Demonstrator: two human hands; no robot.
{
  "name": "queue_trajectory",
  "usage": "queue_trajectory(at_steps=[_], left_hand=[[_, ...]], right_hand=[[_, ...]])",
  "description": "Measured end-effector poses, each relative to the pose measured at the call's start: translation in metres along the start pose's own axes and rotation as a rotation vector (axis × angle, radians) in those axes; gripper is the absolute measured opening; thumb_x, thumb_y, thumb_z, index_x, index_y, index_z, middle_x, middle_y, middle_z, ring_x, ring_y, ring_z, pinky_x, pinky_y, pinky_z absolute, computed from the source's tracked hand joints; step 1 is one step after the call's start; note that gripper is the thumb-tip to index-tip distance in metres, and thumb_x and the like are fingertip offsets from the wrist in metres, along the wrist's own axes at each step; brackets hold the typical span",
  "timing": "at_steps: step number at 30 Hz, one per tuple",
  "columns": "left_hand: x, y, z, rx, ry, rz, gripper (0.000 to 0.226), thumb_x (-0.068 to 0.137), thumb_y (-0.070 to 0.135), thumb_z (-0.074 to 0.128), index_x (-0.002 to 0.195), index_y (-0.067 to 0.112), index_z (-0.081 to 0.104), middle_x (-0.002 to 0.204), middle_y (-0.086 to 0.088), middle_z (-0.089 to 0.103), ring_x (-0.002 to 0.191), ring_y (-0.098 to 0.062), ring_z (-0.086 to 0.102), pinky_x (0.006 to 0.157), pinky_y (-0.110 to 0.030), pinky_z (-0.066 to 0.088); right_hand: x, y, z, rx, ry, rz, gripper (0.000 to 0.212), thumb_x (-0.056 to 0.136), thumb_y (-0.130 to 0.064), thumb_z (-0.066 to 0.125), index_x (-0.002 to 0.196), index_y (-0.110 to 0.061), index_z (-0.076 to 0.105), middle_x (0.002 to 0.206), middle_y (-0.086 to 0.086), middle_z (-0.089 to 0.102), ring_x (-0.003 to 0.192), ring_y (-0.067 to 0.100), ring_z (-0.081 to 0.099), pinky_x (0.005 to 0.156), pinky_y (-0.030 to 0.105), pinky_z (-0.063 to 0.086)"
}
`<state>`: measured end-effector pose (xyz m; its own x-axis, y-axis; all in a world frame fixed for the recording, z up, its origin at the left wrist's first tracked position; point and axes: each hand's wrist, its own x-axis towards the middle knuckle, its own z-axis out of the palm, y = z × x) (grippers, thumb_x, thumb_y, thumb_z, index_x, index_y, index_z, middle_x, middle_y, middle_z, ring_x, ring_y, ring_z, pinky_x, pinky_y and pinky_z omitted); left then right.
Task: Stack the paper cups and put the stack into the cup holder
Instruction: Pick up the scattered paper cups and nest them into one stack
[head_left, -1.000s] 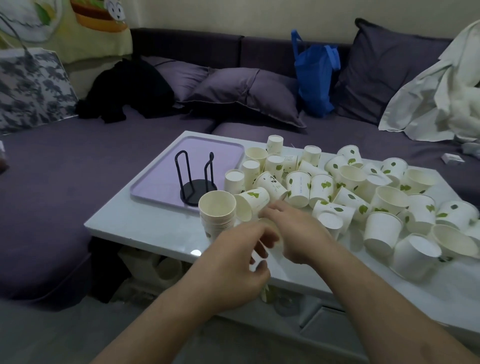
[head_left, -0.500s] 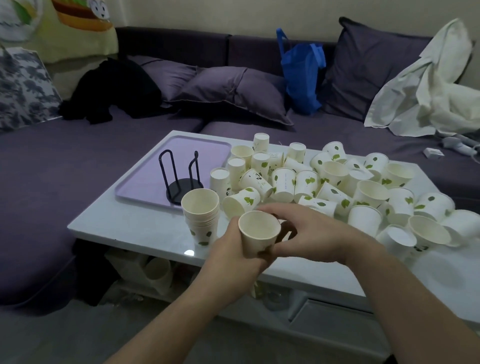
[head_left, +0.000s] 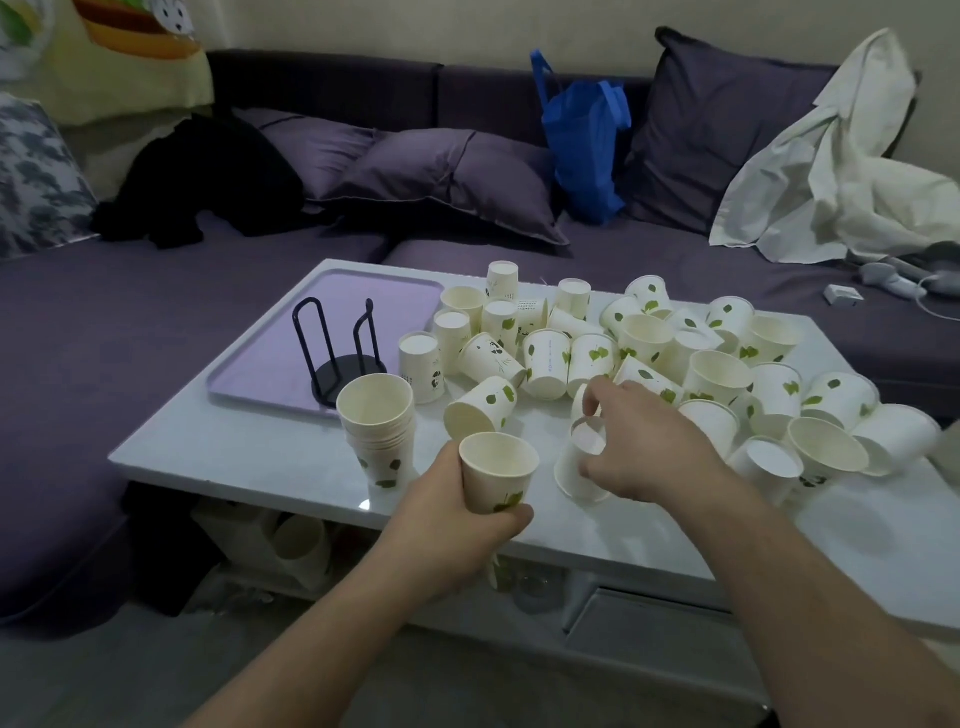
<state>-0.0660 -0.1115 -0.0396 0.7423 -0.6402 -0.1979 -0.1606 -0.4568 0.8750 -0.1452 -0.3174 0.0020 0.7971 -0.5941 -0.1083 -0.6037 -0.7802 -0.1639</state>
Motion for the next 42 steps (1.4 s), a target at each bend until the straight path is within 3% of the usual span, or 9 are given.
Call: queue_trajectory(at_steps=[8,12,17,20,22,29,34,38,42], left_hand=[[-0.008,0.016,-0.021,-0.095,0.023,0.076,0.064,0.079,0.047,0.088,0.129,0.045,0.048,0.117,0.029,0.061,0.104,0.004,0.059,0.073,-0.014,0.046],[-0.020,0.038,-0.053,-0.215,0.106,0.157,0.059,0.067,0.054,0.082,0.118,0.045,0.053,0.110,0.022,0.069,0.095,0.002,0.069,0.063,-0.012,0.054],[-0.021,0.043,-0.088,-0.323,0.271,0.246,0.071,0.066,0.044,0.085,0.132,0.033,0.058,0.118,0.013,0.075,0.109,-0.007,0.071,0.089,-0.028,0.058],[-0.013,0.037,-0.103,-0.300,0.393,0.271,0.063,0.076,0.033,0.088,0.131,0.034,0.058,0.120,0.015,0.073,0.111,-0.006,0.069,0.092,-0.028,0.056],[-0.004,0.028,-0.109,-0.257,0.435,0.268,0.060,0.080,0.026,0.089,0.129,0.039,0.056,0.121,0.019,0.070,0.113,-0.002,0.065,0.091,-0.023,0.053],[0.018,0.000,-0.106,-0.181,0.370,0.147,0.059,0.079,0.028,0.092,0.125,0.040,0.057,0.114,0.024,0.065,0.105,0.005,0.059,0.076,-0.015,0.045],[0.022,-0.006,-0.106,-0.149,0.322,0.093,0.067,0.075,0.022,0.095,0.127,0.036,0.056,0.114,0.022,0.064,0.102,0.002,0.059,0.071,-0.013,0.044],[0.019,-0.006,-0.108,-0.104,0.319,0.097,0.083,0.070,0.030,0.098,0.138,0.035,0.051,0.122,0.023,0.061,0.109,-0.001,0.060,0.078,-0.013,0.045],[0.010,-0.003,-0.112,-0.077,0.334,0.195,0.092,0.077,0.028,0.094,0.152,0.033,0.042,0.144,0.018,0.056,0.130,-0.006,0.055,0.102,-0.025,0.047]], right_hand=[[-0.003,-0.008,0.000,0.074,-0.137,-0.014,0.045,0.078,-0.038,0.076,0.117,-0.035,0.053,0.108,-0.007,0.059,0.093,0.016,0.059,0.068,0.033,0.051],[0.000,0.005,-0.018,0.700,-0.044,0.007,0.042,0.077,-0.027,0.086,0.106,-0.017,0.058,0.097,0.009,0.072,0.070,0.024,0.068,0.062,0.037,0.052],[0.007,-0.002,-0.018,1.310,-0.093,-0.122,0.061,0.065,-0.015,0.083,0.124,-0.013,0.068,0.122,0.017,0.069,0.101,0.040,0.075,0.096,0.052,0.059],[0.009,-0.020,-0.015,1.375,-0.088,-0.206,0.049,0.070,-0.010,0.079,0.119,-0.015,0.075,0.113,0.013,0.073,0.100,0.031,0.071,0.089,0.041,0.057],[0.011,-0.029,-0.012,1.437,-0.048,-0.217,0.051,0.074,-0.004,0.080,0.123,-0.014,0.073,0.123,0.016,0.072,0.113,0.036,0.069,0.099,0.046,0.056],[0.020,-0.053,-0.003,1.461,0.058,-0.217,0.058,0.070,-0.013,0.082,0.126,-0.014,0.069,0.120,0.005,0.076,0.121,0.037,0.067,0.111,0.057,0.049],[0.020,-0.080,0.000,1.489,0.055,-0.280,0.061,0.072,-0.015,0.083,0.131,-0.011,0.066,0.121,0.006,0.075,0.116,0.029,0.069,0.098,0.043,0.055],[0.018,-0.107,0.006,1.398,0.023,-0.352,0.060,0.073,-0.018,0.084,0.131,-0.017,0.067,0.118,0.002,0.076,0.113,0.023,0.070,0.093,0.038,0.056],[0.016,-0.134,0.009,1.333,0.028,-0.388,0.063,0.078,-0.019,0.088,0.135,-0.025,0.064,0.123,-0.003,0.074,0.118,0.020,0.068,0.099,0.043,0.059]])
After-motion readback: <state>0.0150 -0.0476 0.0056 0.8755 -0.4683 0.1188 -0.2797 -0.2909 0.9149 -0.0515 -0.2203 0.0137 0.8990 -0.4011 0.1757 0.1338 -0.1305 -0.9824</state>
